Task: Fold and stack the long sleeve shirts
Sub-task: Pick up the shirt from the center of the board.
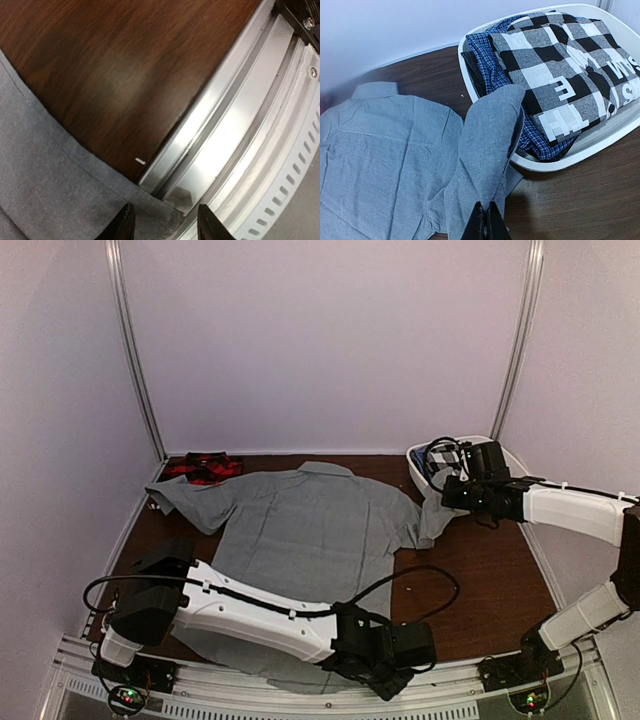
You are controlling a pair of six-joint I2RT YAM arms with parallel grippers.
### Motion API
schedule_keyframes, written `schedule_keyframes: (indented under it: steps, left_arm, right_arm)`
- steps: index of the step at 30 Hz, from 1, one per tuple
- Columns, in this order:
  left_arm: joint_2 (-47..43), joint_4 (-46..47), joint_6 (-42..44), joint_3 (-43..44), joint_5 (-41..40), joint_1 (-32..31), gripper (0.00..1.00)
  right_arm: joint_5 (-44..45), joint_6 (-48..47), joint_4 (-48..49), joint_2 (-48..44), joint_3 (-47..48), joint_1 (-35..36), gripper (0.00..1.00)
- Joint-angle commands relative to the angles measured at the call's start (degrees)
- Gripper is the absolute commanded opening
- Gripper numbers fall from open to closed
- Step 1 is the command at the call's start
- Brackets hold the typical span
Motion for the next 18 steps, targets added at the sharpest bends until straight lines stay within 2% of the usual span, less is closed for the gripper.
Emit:
schedule_keyframes:
  steps: [1,7,14,18]
  left_arm:
    - [2.73,-4.20,1.01,4.18,-2.17,-0.65,0.40]
    - [3.98,-6.36,0.37,4.81,-3.76,-1.16,0.25]
    - [2.32,-7.58,-0.98,4.30,-6.90,-1.34,0.00]
    - [-1.43,-7.51,-1.91,3.16,-9.50,-1.35,0.00]
  right_arm:
    - [-0.42,0.14,1.30,-1.87,-0.64,0.39,0.01]
    - [-0.46,-0.07,1.22,-2.12,-0.56,0.37,0.01]
    - [-0.42,0.14,1.02,-2.76,-0.19,0.41,0.02]
    - [-0.44,0.03,0.30,-2.91,0.76,0.41,0.01]
